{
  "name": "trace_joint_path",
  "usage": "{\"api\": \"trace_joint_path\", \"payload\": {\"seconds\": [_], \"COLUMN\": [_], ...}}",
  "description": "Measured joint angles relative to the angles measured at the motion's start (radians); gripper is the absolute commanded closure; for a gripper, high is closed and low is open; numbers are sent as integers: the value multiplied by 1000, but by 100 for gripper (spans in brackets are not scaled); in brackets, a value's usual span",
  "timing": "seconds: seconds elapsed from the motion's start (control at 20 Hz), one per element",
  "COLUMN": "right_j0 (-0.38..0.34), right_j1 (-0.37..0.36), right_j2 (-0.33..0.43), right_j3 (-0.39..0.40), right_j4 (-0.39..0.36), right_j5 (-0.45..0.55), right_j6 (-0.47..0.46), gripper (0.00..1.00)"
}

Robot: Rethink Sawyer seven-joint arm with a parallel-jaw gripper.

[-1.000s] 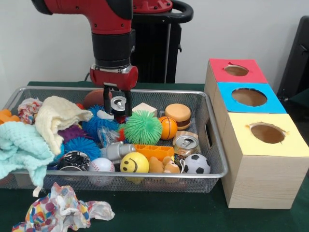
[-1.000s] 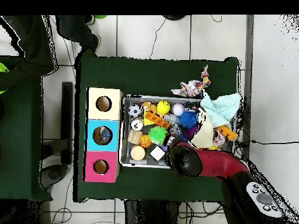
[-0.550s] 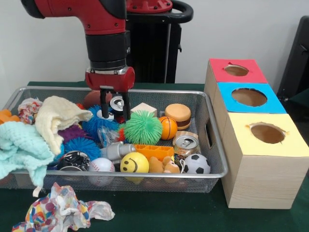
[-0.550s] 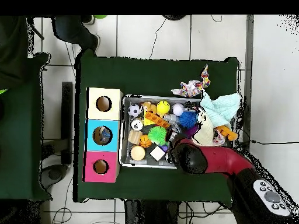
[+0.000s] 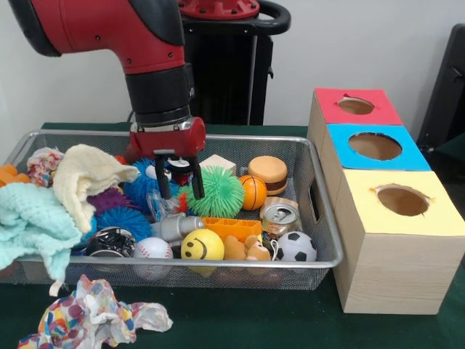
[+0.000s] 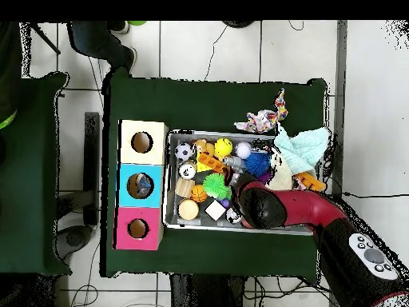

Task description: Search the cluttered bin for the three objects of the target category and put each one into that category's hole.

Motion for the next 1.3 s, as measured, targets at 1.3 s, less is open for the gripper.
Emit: {"api": "trace_joint_path", "payload": {"seconds": [1.3], "right_j0": [-101], "right_j1": [13], "right_j2": [115], "right_j3": [-17], "right_j4": [-84], "right_j5": [265], "right_j6": [-255], "gripper": [0]}}
